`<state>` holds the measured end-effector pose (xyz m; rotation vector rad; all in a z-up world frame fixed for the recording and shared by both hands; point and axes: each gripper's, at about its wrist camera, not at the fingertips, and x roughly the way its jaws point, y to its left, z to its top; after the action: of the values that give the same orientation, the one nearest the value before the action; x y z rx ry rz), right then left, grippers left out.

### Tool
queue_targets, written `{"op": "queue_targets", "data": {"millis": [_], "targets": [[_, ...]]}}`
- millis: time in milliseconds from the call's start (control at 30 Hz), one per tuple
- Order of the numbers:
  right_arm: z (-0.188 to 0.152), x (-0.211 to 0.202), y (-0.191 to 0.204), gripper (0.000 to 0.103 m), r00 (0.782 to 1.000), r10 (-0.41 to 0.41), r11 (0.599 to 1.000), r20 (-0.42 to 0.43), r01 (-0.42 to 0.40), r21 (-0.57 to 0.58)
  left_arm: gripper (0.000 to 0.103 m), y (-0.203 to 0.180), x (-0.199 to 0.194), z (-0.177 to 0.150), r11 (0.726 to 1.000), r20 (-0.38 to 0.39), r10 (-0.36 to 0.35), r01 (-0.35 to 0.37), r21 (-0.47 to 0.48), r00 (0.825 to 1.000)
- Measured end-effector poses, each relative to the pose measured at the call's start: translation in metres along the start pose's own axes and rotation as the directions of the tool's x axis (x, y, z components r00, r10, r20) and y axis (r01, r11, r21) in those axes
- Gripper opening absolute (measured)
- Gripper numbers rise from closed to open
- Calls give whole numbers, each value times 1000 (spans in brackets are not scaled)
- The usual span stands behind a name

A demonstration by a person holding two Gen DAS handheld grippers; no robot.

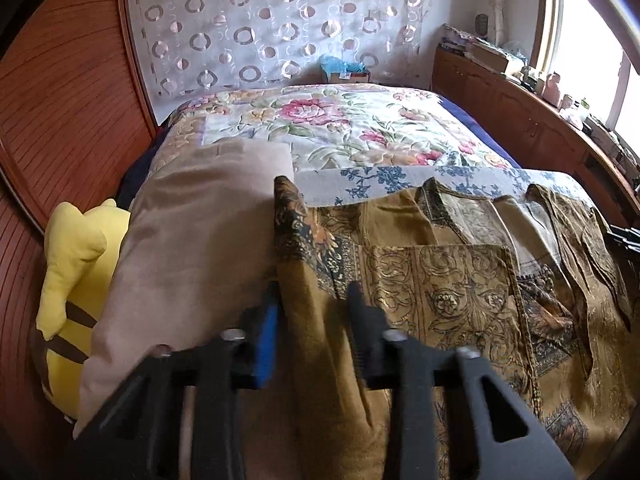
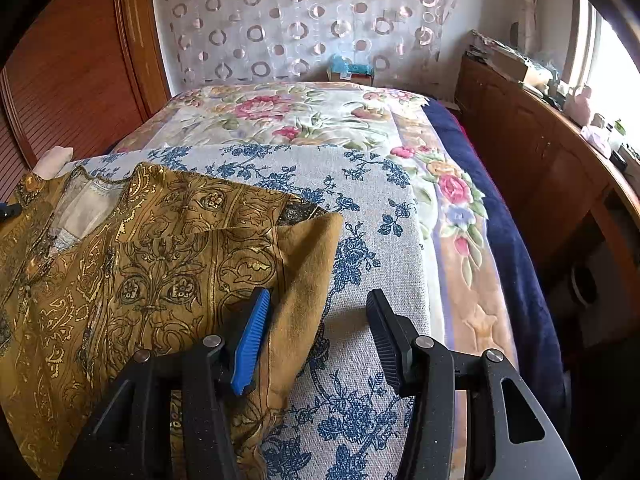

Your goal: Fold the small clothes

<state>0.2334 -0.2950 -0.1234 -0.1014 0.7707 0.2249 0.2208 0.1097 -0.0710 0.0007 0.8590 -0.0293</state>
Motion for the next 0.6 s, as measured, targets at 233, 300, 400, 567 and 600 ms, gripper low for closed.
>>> {"op": "queue_targets", "data": {"millis": [233, 300, 400, 567, 600], "targets": [[0, 0, 1, 52, 1000, -5, 1000, 0, 5, -3, 4, -21, -25, -16, 998, 38, -54, 53, 29, 998], [0, 1, 0, 52, 1000, -5, 1000, 0, 5, -3, 4, -34, -41, -28, 996, 67, -88, 85, 39, 994], [0, 1, 0, 52, 1000, -5, 1000, -1, 5, -2, 4, -46, -59, -41, 992, 102, -119, 114, 51, 988], [0, 1, 1, 52, 1000, -12, 1000, 1, 12, -9, 4, -50, -75, -54, 991, 143, -135, 130, 41, 981], [0, 1, 2, 52, 1000, -15, 1000, 1, 15, -14, 4, -50, -77, -55, 990, 146, -142, 138, 37, 979]]}}
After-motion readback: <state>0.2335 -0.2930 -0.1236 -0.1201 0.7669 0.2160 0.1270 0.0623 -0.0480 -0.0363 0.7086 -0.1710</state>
